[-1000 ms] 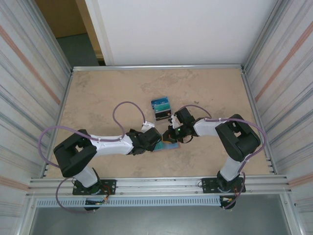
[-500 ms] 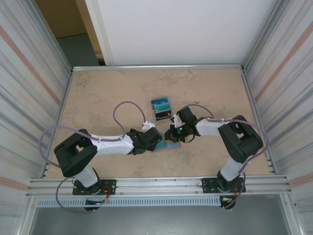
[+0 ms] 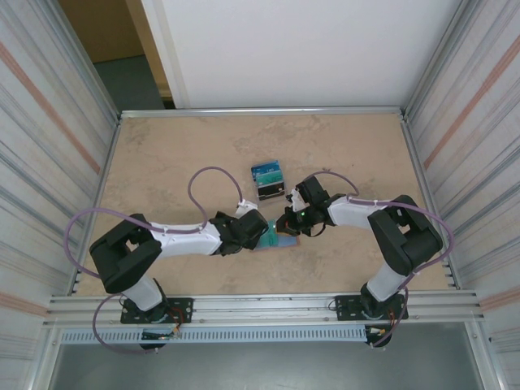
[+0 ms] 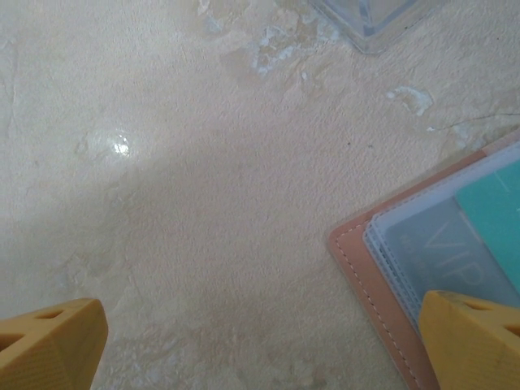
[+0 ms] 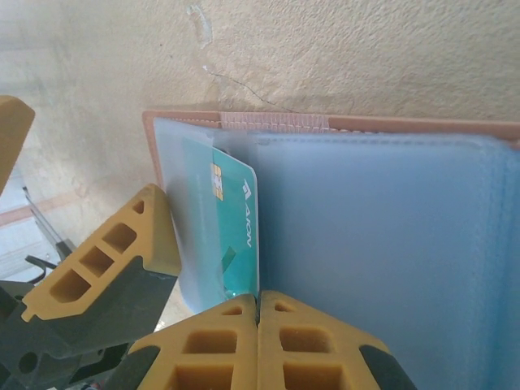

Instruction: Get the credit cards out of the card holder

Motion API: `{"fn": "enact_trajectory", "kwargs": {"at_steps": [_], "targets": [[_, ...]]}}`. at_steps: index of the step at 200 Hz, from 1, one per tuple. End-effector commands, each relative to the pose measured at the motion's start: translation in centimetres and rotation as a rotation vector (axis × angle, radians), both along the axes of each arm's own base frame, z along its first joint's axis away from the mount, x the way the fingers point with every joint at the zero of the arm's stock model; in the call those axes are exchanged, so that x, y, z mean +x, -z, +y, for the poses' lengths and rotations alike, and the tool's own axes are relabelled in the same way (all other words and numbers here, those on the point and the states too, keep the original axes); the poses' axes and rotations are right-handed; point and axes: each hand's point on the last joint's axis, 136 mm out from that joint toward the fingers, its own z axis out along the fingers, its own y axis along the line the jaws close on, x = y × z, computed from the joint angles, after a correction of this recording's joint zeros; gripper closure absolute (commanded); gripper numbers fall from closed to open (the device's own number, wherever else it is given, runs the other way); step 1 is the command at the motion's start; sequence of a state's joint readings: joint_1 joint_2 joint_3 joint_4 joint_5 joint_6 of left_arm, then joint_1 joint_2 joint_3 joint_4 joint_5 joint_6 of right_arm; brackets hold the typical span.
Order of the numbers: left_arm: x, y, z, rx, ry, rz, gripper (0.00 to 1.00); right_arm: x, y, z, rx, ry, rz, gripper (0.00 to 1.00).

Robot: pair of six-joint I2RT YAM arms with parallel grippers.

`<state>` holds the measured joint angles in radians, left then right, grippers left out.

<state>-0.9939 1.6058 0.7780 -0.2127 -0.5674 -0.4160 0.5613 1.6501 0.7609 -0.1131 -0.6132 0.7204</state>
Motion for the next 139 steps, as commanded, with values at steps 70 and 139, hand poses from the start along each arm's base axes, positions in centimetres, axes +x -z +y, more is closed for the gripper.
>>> {"fn": "enact_trajectory", "kwargs": {"at_steps": [70,139], "targets": [[0.6,-2.0,-0.2,0.008,0.034,-0.036,0.01,-0.4,0.6,-2.1,-0.11,0.0,-0.022,1.0],[0.8,-4.4,-2.2,-0.045,0.097,-0.078,0.01,-0.4,0.5,-2.1,-0.119,-0.001,-0.029,0.99]]}}
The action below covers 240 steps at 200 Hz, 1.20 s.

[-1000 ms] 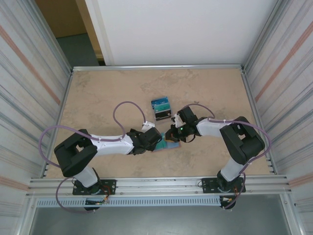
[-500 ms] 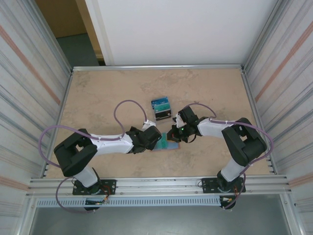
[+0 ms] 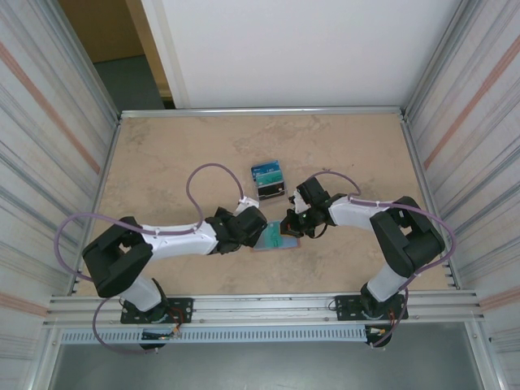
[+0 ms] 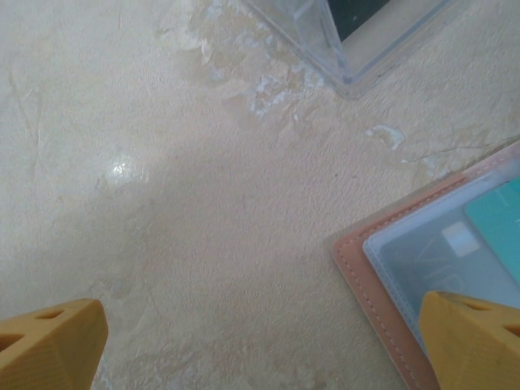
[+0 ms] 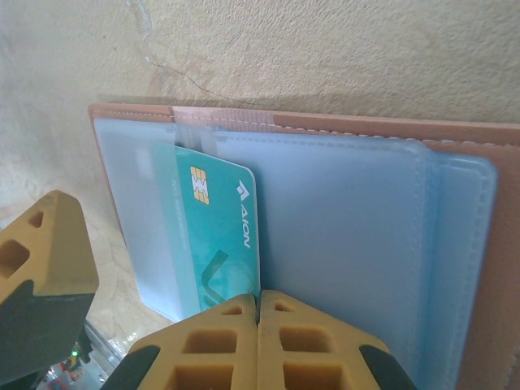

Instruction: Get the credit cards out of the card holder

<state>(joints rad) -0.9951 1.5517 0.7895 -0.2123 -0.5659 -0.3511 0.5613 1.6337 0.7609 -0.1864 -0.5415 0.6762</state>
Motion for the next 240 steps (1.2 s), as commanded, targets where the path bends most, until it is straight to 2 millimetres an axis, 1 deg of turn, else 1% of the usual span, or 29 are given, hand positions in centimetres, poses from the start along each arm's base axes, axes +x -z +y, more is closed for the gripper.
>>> {"fn": "enact_trajectory", "kwargs": {"at_steps": [1,32,68,100,123,164,186,204,240], "targets": [[0.4,-2.4,-1.6,-0.032,0.049,-0.041,0.01,-0.1,-0.3,-0.7,-0.034,0.001,-0.014,0.99],[0.4,-1.9,-3.1,0.002,0.097,-0.037,0.01,-0.1,-0.2,-0.5,-0.032,-0.001,-0.012,0.99],[0.2,-0.5,-3.7,0.014,0.107,-0.007,0.01,-0.2,-0.1,-0.6,-0.039,-0.002,-0.008,0.99],[-0.1,0.9,-3.7,0.033,0.114,0.025,0.01,-0.3,-0.2,-0.8,-0.049,-0.002,-0.009,0.99],[-0.3,1.6,-3.6,0.047,0.112,0.042,0.01,-0.2,-0.3,-1.1,-0.056,0.001,-0.011,0.99],[-0.4,2.0,-3.1,0.072,0.107,0.051,0.01,-0.1,-0.7,-2.0,-0.07,0.016,-0.018,0.99],[-0.4,2.2,-3.0,0.08,0.107,0.054,0.01,-0.1,-1.0,-2.0,-0.065,0.018,-0.024,0.99],[-0.4,2.2,-3.2,0.079,0.108,0.056,0.01,-0.1,-1.2,-1.7,-0.044,0.017,-0.021,0.96],[-0.5,2.7,-3.1,0.082,0.105,0.068,0.01,0.2,-2.1,-0.2,0.058,0.015,-0.018,0.86]]}}
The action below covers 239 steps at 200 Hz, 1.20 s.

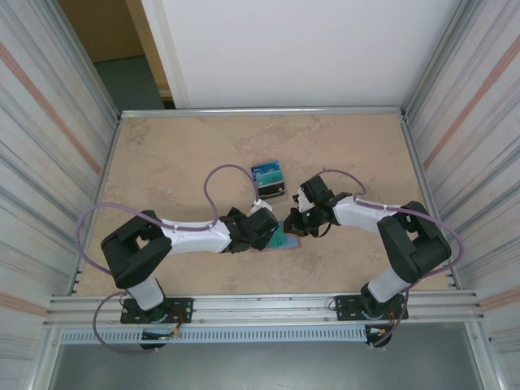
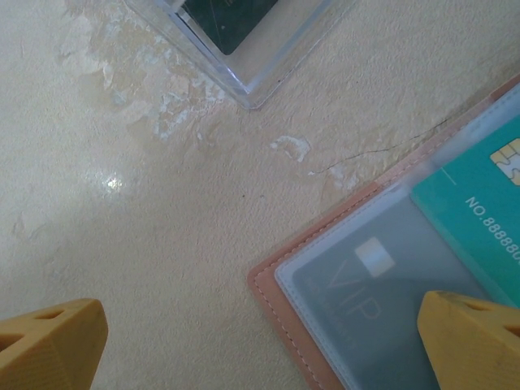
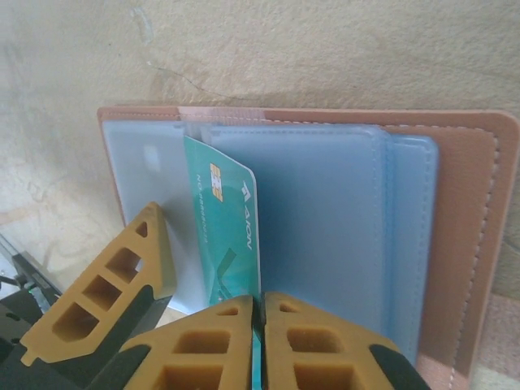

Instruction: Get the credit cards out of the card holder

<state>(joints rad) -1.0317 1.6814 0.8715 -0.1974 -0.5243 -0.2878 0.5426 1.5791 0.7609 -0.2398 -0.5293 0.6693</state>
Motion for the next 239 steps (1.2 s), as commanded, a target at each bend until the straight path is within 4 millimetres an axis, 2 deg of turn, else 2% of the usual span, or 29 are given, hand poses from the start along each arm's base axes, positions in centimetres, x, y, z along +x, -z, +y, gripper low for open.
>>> {"fn": "enact_trajectory", "kwargs": {"at_steps": [1,36,78,158,239], "targets": [[-0.3,0.8,0.1,0.034,0.001,0.022,0.01,0.2,-1.1,0.8,0.069,-0.002,-0.007,0.86],[-0.4,1.0,0.3,0.033,-0.003,0.029,0.01,0.3,-1.3,1.3,0.097,-0.004,-0.011,0.79],[-0.5,1.1,0.1,0.022,-0.003,0.034,0.01,0.3,-0.8,1.6,0.105,0.0,0.001,0.78],[-0.5,0.6,0.3,0.01,-0.016,0.024,0.01,0.3,0.5,1.4,0.026,0.005,-0.001,0.89],[0.0,-1.1,0.4,-0.014,-0.023,-0.025,0.01,0.5,0.2,0.6,-0.062,0.0,-0.049,0.96]]}}
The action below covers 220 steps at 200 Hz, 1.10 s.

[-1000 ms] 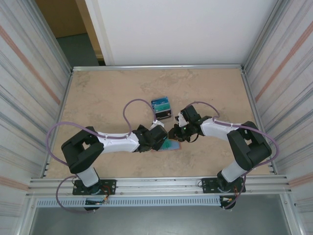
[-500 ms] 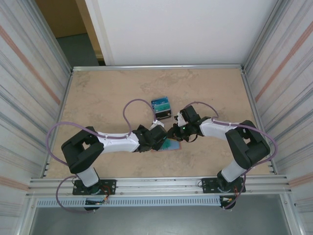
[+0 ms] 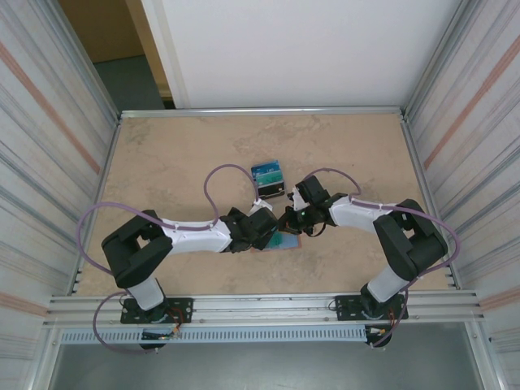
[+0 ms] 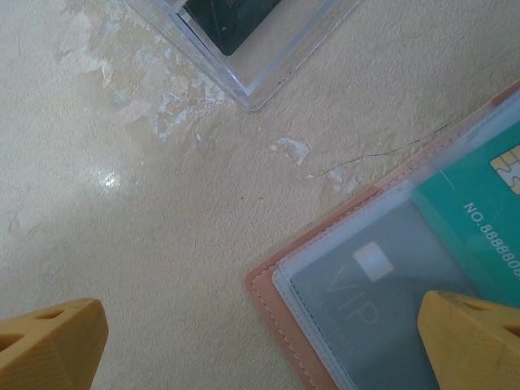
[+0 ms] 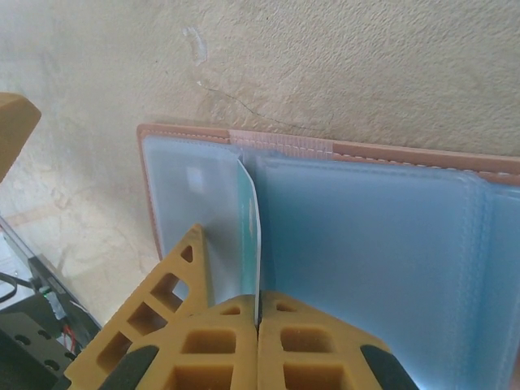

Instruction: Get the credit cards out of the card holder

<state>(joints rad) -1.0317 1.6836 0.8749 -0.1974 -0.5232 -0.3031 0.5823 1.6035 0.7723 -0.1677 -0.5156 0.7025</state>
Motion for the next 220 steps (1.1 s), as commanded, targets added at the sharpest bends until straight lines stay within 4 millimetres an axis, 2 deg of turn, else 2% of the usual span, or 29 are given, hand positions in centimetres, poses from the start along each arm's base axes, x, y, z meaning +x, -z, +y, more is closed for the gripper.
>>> {"fn": "enact_trajectory", "kwargs": {"at_steps": [1,77,130,157,220], "targets": [[0.0,-1.1,0.5,-0.002,-0.011,-0.028,0.01,-0.1,0.4,-1.1,-0.086,0.008,-0.014,0.96],[1.2,-4.0,1.7,-0.066,-0.06,-0.109,0.01,0.4,-0.6,-1.0,-0.116,-0.014,-0.049,0.99],[2.2,-6.2,3.2,-0.132,-0.107,-0.161,0.01,0.7,-1.5,-2.1,-0.177,-0.015,-0.094,1.0],[2.4,-7.3,4.0,-0.189,-0.121,-0.178,0.01,1.1,-2.6,-2.4,-0.194,-0.016,-0.133,1.0],[2.0,-10.2,4.3,-0.258,-0.094,-0.227,0.01,2.3,-6.1,-2.6,-0.189,-0.009,-0.245,1.0]]}}
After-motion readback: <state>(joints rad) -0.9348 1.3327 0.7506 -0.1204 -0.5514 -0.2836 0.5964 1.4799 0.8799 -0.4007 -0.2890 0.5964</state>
